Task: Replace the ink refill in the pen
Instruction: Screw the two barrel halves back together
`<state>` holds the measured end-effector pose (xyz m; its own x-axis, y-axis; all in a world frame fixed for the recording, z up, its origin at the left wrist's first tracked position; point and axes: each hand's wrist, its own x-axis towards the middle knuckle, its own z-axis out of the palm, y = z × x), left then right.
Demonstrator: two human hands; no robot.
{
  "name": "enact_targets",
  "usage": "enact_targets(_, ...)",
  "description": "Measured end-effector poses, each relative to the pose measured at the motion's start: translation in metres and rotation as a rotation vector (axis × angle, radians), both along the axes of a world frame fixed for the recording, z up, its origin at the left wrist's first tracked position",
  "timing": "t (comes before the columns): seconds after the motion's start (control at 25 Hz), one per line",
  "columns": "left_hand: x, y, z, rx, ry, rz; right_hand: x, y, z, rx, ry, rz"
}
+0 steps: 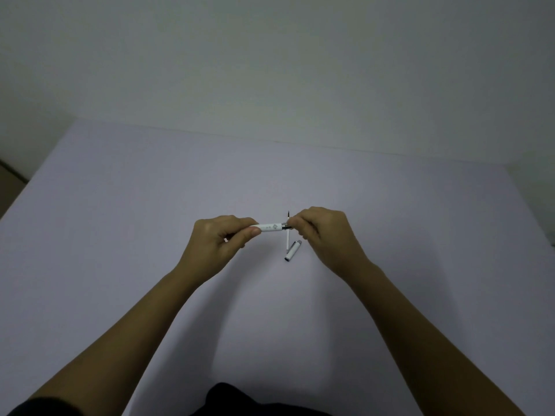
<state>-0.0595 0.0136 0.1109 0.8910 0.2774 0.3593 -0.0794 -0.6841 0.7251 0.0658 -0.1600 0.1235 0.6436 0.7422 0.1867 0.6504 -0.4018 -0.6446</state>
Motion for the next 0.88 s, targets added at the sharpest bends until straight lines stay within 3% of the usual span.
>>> enact_targets(0.2, 0.000, 0.001, 0.004, -0.130, 0.056, -0.016, 0.004, -0.006, 0.007, 0.127, -0.071, 0.076)
enact_targets(0.32, 0.001, 0.002, 0.007, -0.343, 0.180, 0.000, 0.007, -0.009, 0.007, 0.197, -0.200, 0.150)
enact_targets(0.48, 0.003, 0.006, 0.011, -0.467, 0.298, -0.014, 0.008, -0.015, 0.001, 0.217, -0.445, 0.220)
enact_targets(0.56, 0.004, 0.007, 0.013, -0.470, 0.293, -0.018, 0.007, -0.016, -0.001, 0.221, -0.511, 0.210)
enact_targets(0.72, 0.002, 0.005, 0.013, -0.455, 0.160, -0.029, 0.001, -0.011, 0.003, 0.225, -0.451, 0.124)
enact_targets(0.88, 0.000, 0.003, 0.010, -0.238, 0.039, -0.023, -0.006, -0.005, 0.010, 0.090, -0.366, 0.042)
